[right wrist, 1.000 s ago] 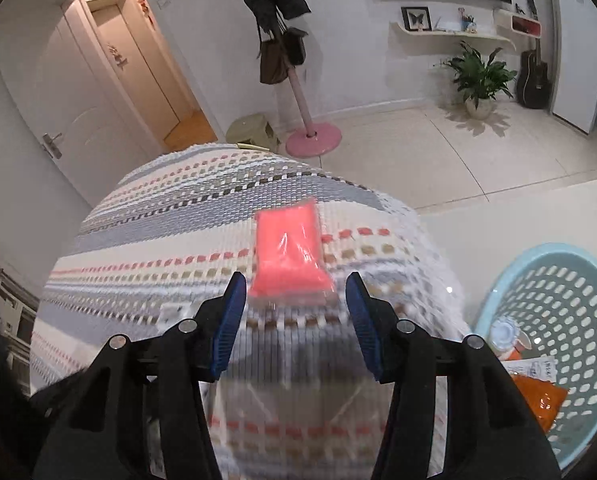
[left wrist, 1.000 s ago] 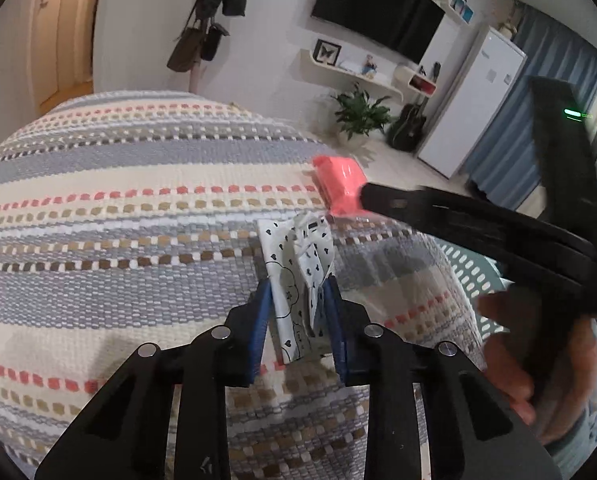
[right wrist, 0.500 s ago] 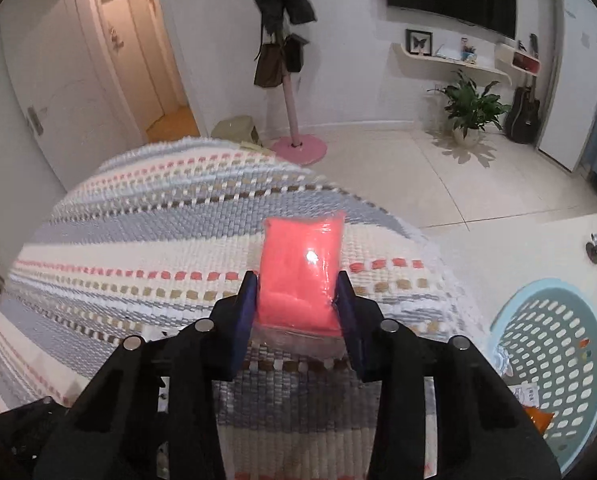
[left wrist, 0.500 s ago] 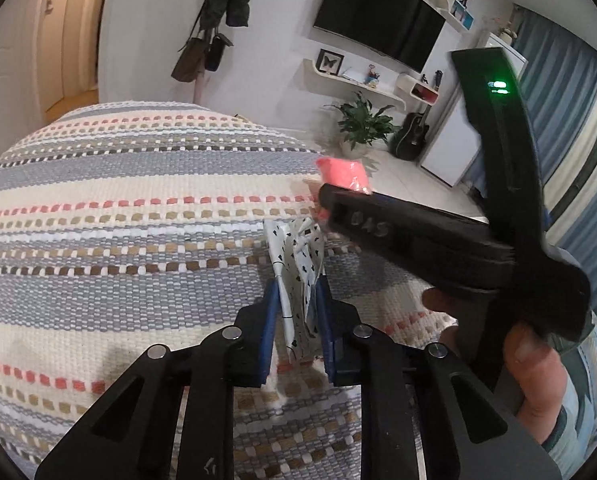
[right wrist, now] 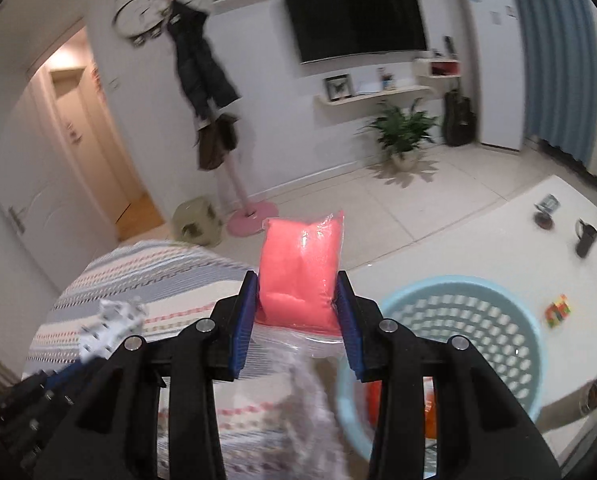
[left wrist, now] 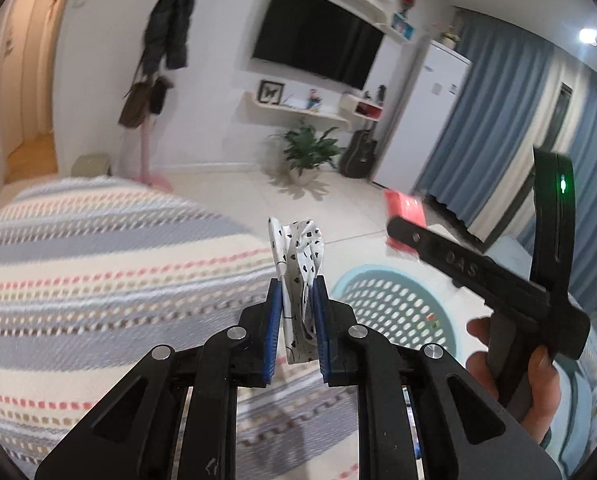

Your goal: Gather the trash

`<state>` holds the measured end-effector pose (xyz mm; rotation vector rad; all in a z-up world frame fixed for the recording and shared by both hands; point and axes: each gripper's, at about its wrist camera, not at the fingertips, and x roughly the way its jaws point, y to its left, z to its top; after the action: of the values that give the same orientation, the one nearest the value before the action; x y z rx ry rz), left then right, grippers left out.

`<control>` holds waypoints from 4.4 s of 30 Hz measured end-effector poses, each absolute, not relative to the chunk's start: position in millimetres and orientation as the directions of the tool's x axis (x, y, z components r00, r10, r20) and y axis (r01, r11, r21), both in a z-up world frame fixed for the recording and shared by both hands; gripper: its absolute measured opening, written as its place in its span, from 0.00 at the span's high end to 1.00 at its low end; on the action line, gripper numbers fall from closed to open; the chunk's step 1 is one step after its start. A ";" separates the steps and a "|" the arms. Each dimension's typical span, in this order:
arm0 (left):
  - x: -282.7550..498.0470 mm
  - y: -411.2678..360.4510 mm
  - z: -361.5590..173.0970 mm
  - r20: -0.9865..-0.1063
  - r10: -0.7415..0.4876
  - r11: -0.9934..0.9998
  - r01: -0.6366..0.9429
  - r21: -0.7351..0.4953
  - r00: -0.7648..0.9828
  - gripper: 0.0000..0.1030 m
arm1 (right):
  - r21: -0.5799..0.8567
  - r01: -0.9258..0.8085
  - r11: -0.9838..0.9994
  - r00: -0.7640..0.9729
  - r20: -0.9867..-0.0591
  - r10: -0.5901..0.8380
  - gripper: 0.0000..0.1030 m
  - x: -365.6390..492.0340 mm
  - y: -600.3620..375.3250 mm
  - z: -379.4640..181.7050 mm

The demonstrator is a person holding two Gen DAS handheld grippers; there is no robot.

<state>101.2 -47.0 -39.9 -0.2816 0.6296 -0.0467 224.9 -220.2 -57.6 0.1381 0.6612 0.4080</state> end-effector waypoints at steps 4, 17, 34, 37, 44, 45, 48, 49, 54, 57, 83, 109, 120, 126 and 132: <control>114.3 -85.7 -33.4 -0.569 -0.155 0.969 0.011 -0.248 0.808 0.86 | 0.276 -0.246 0.929 0.734 -0.573 0.365 0.66 228.7 -273.1 -62.9; 171.2 -178.2 -56.0 -0.635 -0.287 0.955 0.160 -0.250 0.717 0.86 | 0.316 -0.090 0.944 0.668 -0.684 0.293 0.65 233.3 -368.4 -118.8; 186.7 -187.0 -99.5 -0.695 -0.374 0.923 0.174 -0.344 0.613 0.42 | 0.365 -0.019 0.931 0.572 -0.760 0.310 0.50 233.9 -386.9 -155.5; 180.4 -185.7 -93.4 -0.682 -0.373 0.925 0.192 -0.329 0.629 0.38 | 0.363 -0.030 0.931 0.577 -0.755 0.313 0.50 228.8 -385.7 -149.8; 160.3 -168.5 -81.1 -0.646 -0.340 0.936 0.183 -0.300 0.683 0.30 | 0.356 -0.069 0.932 0.605 -0.728 0.323 0.50 209.5 -373.6 -128.3; 153.2 -161.8 -78.1 -0.634 -0.319 0.943 0.169 -0.286 0.704 0.28 | 0.346 -0.077 0.935 0.612 -0.724 0.318 0.50 205.8 -369.6 -124.3; 136.0 -146.5 -65.4 -0.599 -0.247 0.963 0.127 -0.237 0.762 0.26 | 0.315 -0.102 0.944 0.651 -0.696 0.303 0.50 191.5 -356.2 -108.2; 130.5 -143.0 -61.7 -0.587 -0.223 0.969 0.113 -0.219 0.778 0.25 | 0.302 -0.109 0.947 0.673 -0.678 0.294 0.50 185.2 -351.1 -101.3; 93.6 -119.7 -45.8 -0.495 -0.065 0.995 0.017 -0.101 0.867 0.16 | 0.209 -0.120 0.970 0.785 -0.579 0.222 0.46 154.4 -326.2 -73.6; 73.6 -108.4 -40.0 -0.452 -0.002 0.995 -0.044 -0.090 0.892 0.13 | 0.172 -0.110 0.979 0.833 -0.521 0.186 0.46 135.3 -312.4 -63.7; 34.0 -72.2 -40.4 -0.395 0.102 0.987 -0.142 -0.073 0.913 0.08 | 0.093 -0.110 0.990 0.894 -0.426 0.139 0.40 78.6 -255.5 -75.7; 33.5 -61.0 -46.7 -0.411 0.106 0.983 -0.157 -0.092 0.905 0.08 | 0.033 -0.085 0.996 0.913 -0.398 0.091 0.34 64.5 -253.9 -71.3; 34.1 -58.3 -46.2 -0.410 0.109 0.982 -0.162 -0.096 0.906 0.08 | 0.031 -0.085 0.996 0.915 -0.394 0.090 0.34 61.2 -252.2 -69.7; 34.2 -58.5 -45.6 -0.413 0.112 0.982 -0.163 -0.090 0.904 0.08 | 0.031 -0.087 0.996 0.914 -0.395 0.092 0.34 60.6 -251.1 -69.5; 34.2 -56.3 -45.0 -0.414 0.111 0.982 -0.163 -0.094 0.903 0.08 | 0.029 -0.093 0.995 0.912 -0.399 0.097 0.34 60.6 -249.9 -69.6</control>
<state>34.2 -56.3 -45.0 -0.1277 0.4199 0.1420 60.6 -249.9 -69.6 0.0096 0.4120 0.0976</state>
